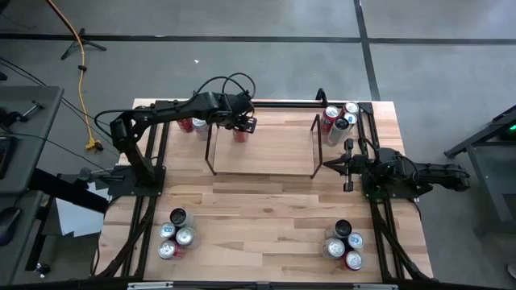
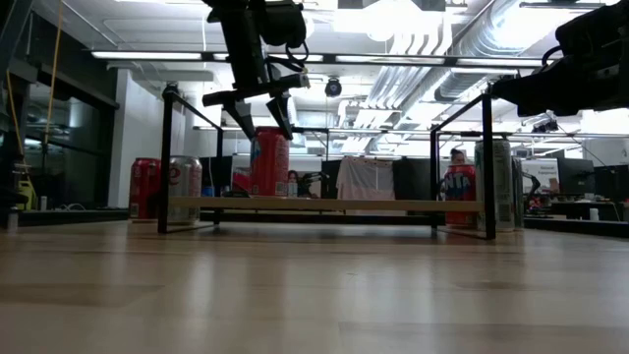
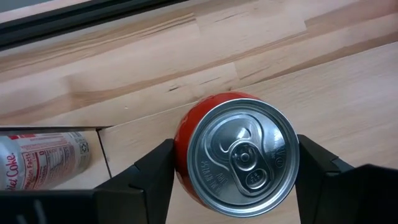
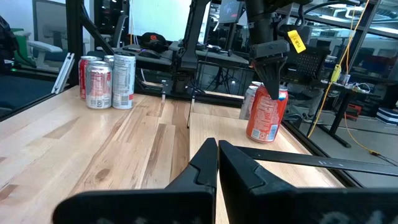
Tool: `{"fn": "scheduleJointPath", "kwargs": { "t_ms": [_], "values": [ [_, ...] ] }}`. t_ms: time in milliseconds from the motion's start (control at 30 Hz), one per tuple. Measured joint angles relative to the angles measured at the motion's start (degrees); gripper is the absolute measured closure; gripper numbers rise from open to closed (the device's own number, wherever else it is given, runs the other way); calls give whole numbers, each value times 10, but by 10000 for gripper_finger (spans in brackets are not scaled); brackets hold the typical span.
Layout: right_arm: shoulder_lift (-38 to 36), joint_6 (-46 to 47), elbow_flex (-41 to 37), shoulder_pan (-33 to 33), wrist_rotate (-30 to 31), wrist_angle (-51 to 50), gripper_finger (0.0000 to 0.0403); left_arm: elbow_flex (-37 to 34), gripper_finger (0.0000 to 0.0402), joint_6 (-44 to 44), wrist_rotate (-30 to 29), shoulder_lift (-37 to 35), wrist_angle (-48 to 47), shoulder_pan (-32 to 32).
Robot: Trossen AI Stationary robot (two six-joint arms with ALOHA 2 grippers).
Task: Place canned beverage on shelf
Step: Put the top left red soda can on the shelf
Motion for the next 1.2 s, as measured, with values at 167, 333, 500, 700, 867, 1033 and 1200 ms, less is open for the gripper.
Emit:
{"fn": "scheduleJointPath", "kwargs": {
  "t_ms": [167, 333, 500, 700, 867, 1033, 1200],
  "values": [
    [0, 0, 0, 0, 0, 0, 402, 0, 204, 20, 8, 0, 1, 0],
    [0, 0, 0, 0, 0, 0, 402, 1, 204, 56, 28, -3, -8, 4],
    [0, 0, 0, 0, 0, 0, 402, 0, 204, 43, 28, -5, -9, 6],
    [0, 0, 0, 0, 0, 0, 402, 0, 195, 71, 32, -5, -6, 7],
    [0, 0, 0, 0, 0, 0, 402, 0, 172, 97, 32, -5, -4, 7],
    [0, 0, 0, 0, 0, 0, 402, 2, 143, 130, 32, -4, -7, 7],
    [0, 0, 0, 0, 0, 0, 402, 13, 126, 152, 30, -4, -8, 8]
  ]
}}
